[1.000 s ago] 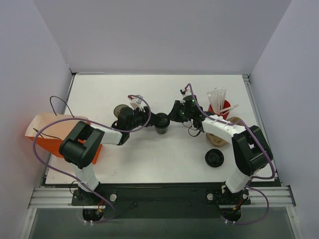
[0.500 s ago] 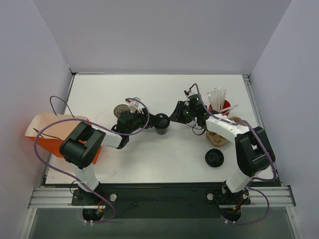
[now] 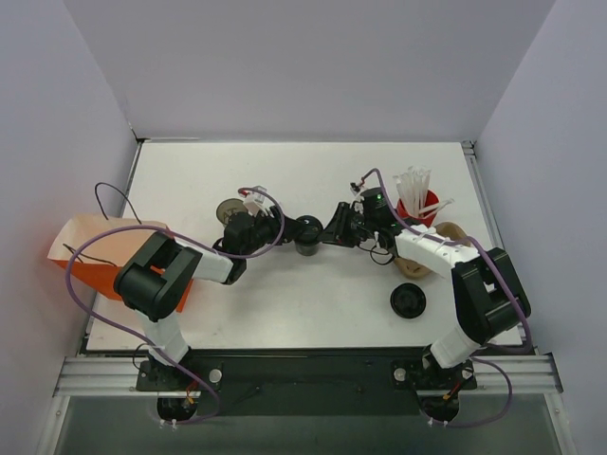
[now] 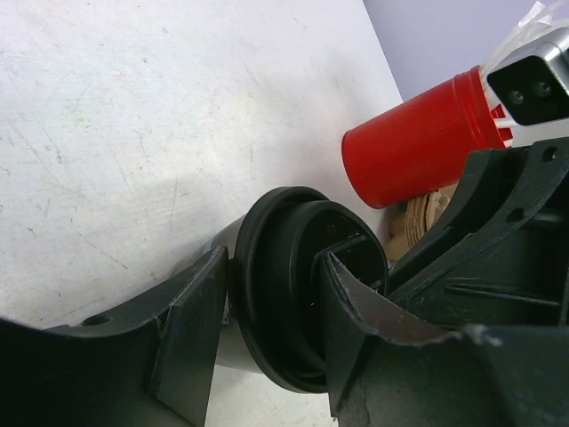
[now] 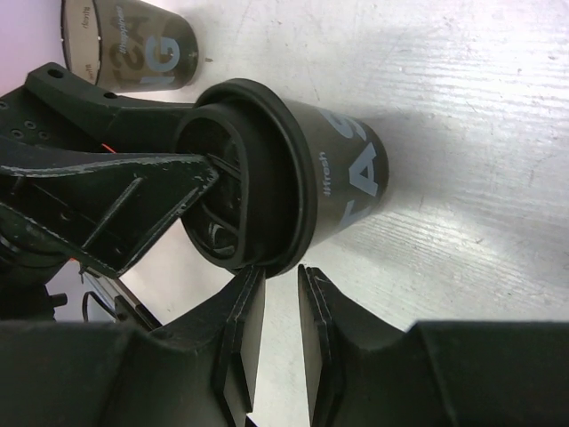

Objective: Pack the takeout coffee

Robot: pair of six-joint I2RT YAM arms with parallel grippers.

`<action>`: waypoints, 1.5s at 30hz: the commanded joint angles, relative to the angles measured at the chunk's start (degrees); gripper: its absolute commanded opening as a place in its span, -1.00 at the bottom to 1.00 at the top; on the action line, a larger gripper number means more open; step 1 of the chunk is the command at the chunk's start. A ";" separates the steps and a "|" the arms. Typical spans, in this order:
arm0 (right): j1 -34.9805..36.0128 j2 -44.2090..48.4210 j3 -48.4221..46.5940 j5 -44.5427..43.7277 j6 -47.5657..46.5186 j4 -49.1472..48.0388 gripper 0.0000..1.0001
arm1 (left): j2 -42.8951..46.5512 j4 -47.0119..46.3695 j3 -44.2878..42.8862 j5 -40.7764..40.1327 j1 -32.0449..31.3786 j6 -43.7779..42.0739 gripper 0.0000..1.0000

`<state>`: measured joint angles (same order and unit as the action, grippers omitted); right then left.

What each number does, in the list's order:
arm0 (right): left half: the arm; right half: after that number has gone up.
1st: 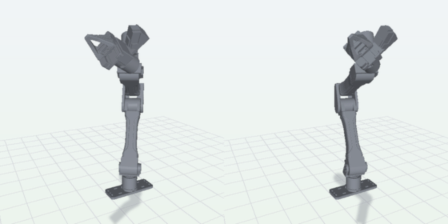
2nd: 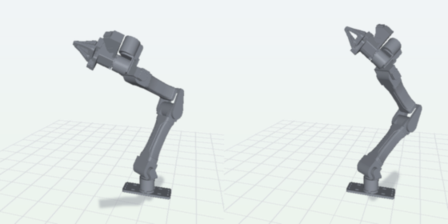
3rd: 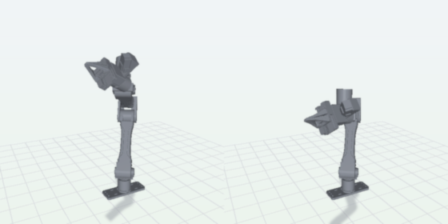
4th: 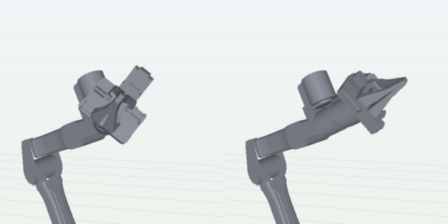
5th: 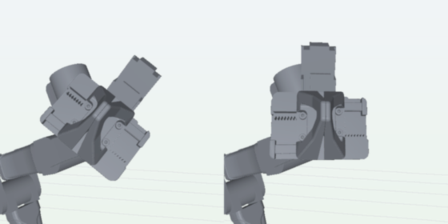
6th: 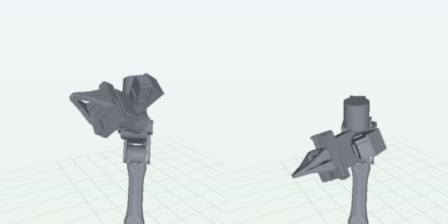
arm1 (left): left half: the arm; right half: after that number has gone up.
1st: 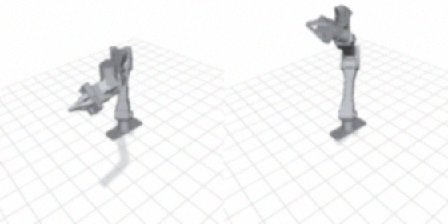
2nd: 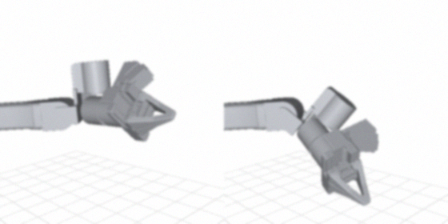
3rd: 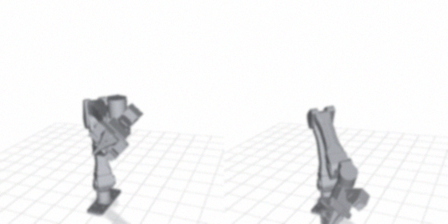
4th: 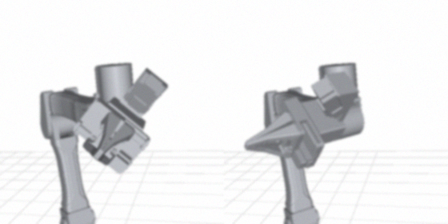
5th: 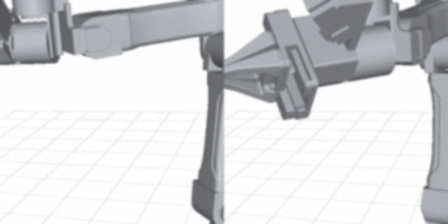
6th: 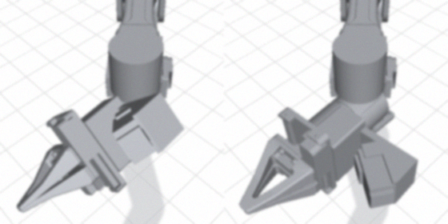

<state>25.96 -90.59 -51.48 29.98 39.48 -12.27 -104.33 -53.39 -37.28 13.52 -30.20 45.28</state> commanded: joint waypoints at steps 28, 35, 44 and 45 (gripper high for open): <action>-0.64 3.49 5.69 -5.46 8.50 -7.15 -0.48 | -9.31 27.63 6.78 -3.67 -1.27 -3.70 0.03; -0.91 3.66 6.04 -4.66 9.64 -8.47 -0.48 | -9.05 27.63 6.78 -3.76 -1.44 -3.62 0.03; -1.61 4.28 7.01 -4.40 10.35 -9.78 -0.48 | -9.05 27.72 6.69 -3.94 -1.45 -3.53 0.02; -1.61 4.28 7.01 -4.23 10.52 -10.14 -0.48 | -9.13 27.72 6.69 -3.94 -1.45 -3.53 0.02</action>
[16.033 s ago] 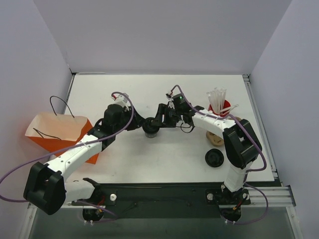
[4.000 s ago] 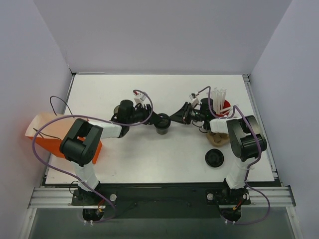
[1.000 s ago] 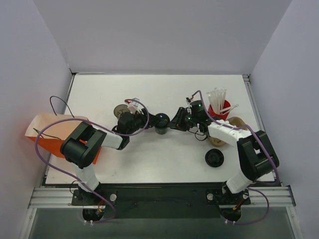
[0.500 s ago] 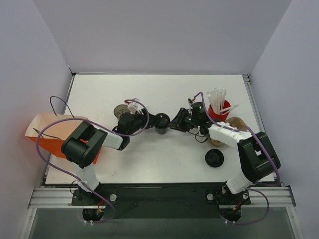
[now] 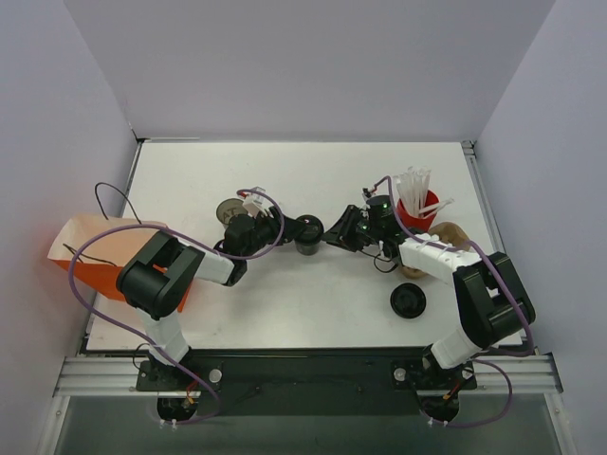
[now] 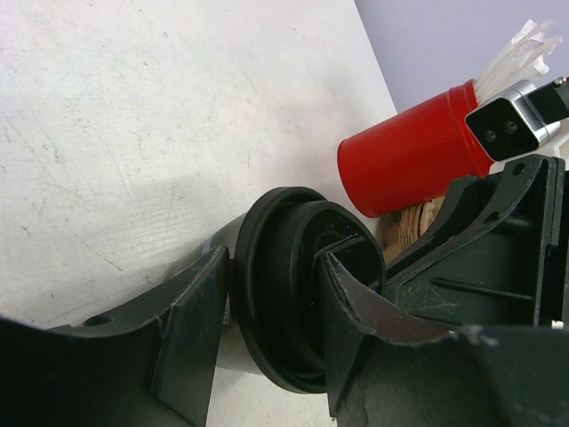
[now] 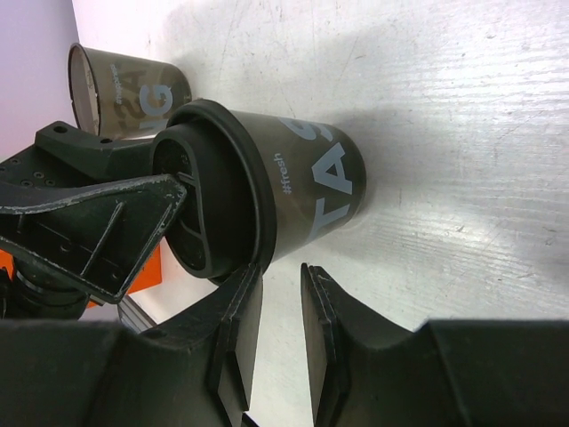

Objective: Pack the takeout coffee

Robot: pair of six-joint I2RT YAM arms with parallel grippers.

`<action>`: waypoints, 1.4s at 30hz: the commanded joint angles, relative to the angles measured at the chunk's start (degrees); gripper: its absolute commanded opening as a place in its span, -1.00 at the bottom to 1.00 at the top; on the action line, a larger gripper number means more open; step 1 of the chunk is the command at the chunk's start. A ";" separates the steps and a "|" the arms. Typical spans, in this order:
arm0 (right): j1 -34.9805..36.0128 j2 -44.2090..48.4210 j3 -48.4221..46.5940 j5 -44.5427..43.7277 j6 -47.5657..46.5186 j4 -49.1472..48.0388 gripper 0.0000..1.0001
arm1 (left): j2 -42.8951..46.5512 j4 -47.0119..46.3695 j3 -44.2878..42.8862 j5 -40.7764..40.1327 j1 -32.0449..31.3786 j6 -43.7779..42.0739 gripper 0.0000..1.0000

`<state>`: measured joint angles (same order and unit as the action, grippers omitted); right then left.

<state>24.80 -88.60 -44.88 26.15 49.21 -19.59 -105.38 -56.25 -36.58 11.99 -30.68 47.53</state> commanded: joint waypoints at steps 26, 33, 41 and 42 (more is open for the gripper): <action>0.87 -5.53 5.68 -1.19 6.60 -13.71 -0.59 | -9.31 27.51 7.57 -3.20 -2.81 -3.41 -0.03; 2.01 -8.96 10.77 -0.84 10.99 -25.29 -0.74 | -10.89 25.40 8.63 -2.94 -3.07 -2.53 -0.03; 3.15 -14.58 16.14 -5.40 14.42 -28.05 -0.83 | -10.98 25.92 8.63 -3.29 -2.99 -2.62 -0.04; 3.15 -14.59 17.19 -6.11 14.33 -27.00 -0.82 | -10.90 26.19 8.45 -3.37 -2.99 -2.79 -0.04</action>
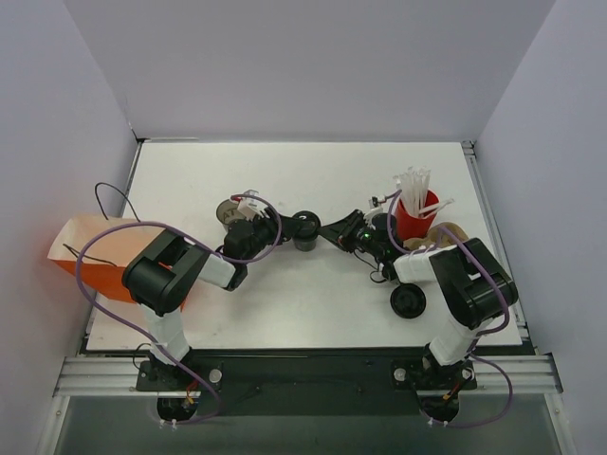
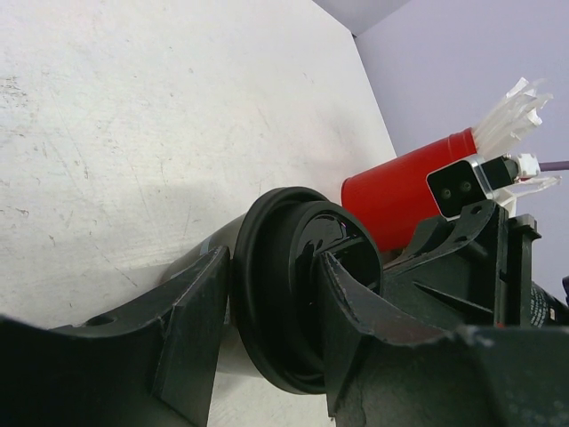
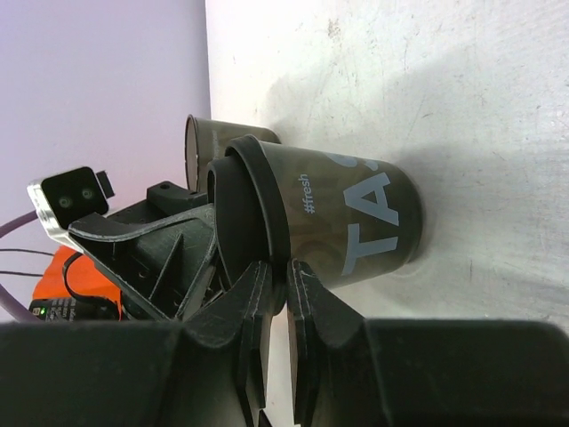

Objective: Pack the takeout coffee

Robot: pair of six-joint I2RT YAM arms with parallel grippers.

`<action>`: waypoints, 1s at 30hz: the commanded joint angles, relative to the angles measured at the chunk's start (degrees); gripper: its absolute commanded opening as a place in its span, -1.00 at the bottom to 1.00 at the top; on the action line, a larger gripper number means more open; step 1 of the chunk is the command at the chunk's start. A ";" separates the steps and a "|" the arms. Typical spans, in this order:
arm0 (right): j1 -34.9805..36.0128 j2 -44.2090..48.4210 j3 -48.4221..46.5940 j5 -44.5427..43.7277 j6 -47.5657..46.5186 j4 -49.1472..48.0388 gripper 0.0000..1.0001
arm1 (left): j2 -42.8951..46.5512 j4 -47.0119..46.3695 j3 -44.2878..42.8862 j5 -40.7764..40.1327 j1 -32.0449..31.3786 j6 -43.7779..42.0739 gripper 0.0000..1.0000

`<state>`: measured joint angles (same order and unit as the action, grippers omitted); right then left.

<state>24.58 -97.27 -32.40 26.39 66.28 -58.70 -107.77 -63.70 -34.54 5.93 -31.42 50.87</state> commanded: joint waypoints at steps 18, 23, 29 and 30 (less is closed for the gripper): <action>13.48 0.94 -11.18 -29.29 -18.81 53.93 -0.73 | -7.63 37.25 4.58 1.62 -2.24 -6.58 -0.04; 14.27 -1.33 -23.81 -29.55 -26.62 65.69 -0.76 | -8.42 36.46 4.49 2.06 -2.24 -6.22 -0.04; 16.11 -8.01 -27.28 -26.84 -27.70 67.50 -0.77 | -9.48 35.14 5.01 2.15 -2.24 -5.52 -0.04; 16.20 -8.63 -26.14 -25.00 -26.48 66.53 -0.77 | -9.57 34.96 5.10 2.24 -2.33 -5.43 -0.04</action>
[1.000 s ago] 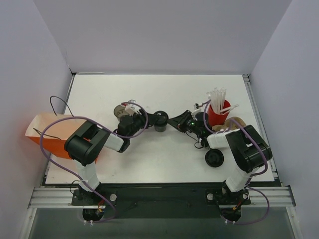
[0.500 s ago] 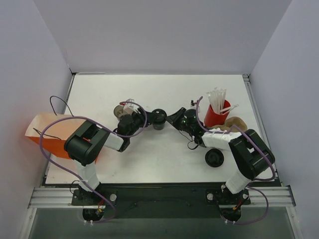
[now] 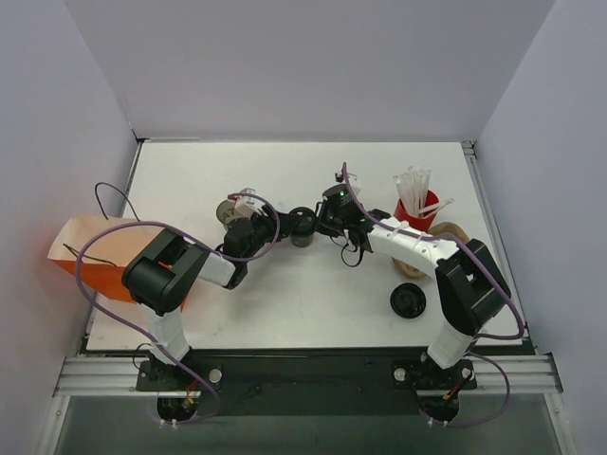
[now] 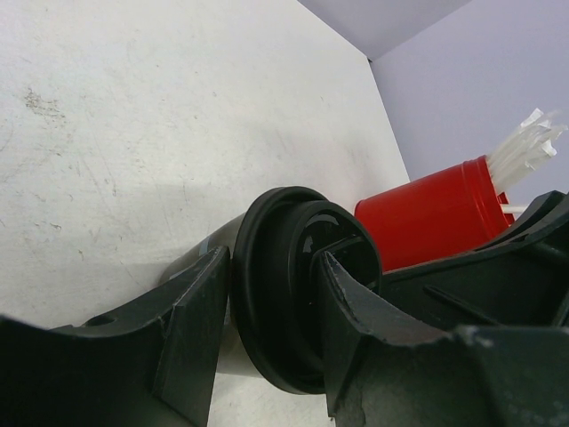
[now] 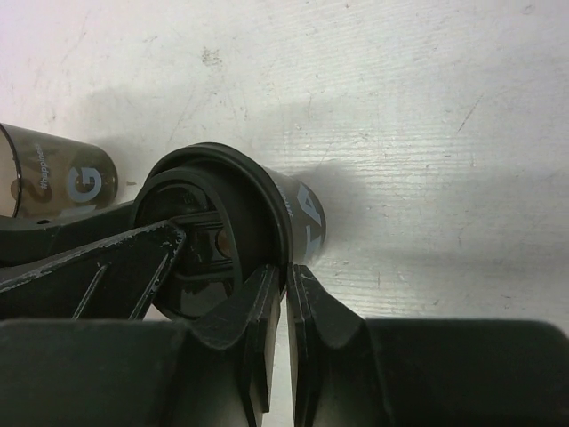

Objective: Pack the takeout coffee

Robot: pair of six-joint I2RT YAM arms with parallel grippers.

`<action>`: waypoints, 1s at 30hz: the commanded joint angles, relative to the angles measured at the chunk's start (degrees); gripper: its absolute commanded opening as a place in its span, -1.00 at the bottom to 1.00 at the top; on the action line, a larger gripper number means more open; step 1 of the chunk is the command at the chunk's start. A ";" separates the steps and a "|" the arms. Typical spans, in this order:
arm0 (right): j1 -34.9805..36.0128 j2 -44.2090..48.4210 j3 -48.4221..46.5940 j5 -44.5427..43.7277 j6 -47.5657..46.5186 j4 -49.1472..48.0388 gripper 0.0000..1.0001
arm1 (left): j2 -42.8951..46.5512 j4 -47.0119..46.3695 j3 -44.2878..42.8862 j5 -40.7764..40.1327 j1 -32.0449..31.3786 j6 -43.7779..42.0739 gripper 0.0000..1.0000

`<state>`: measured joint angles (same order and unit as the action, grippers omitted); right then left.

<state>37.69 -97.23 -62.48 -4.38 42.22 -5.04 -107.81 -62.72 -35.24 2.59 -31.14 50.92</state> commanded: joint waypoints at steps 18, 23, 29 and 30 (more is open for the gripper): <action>0.37 -14.56 22.13 22.21 14.73 -17.51 -0.73 | -10.14 33.01 6.50 5.76 -2.44 -5.39 -0.04; -2.09 -8.27 24.43 24.77 14.66 -21.86 -0.65 | -10.75 31.52 6.42 7.69 -1.39 -6.26 -0.04; -9.56 3.52 18.20 28.46 6.77 -14.05 -0.50 | -11.46 27.83 5.98 14.72 1.16 -9.16 -0.04; -10.44 4.32 15.74 28.81 5.35 -11.34 -0.49 | -11.28 28.52 5.72 14.72 1.43 -10.12 -0.04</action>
<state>29.23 -95.64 -43.59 15.64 57.10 -37.89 -110.34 -68.12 -35.16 6.17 -28.64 49.32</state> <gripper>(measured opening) 0.245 0.508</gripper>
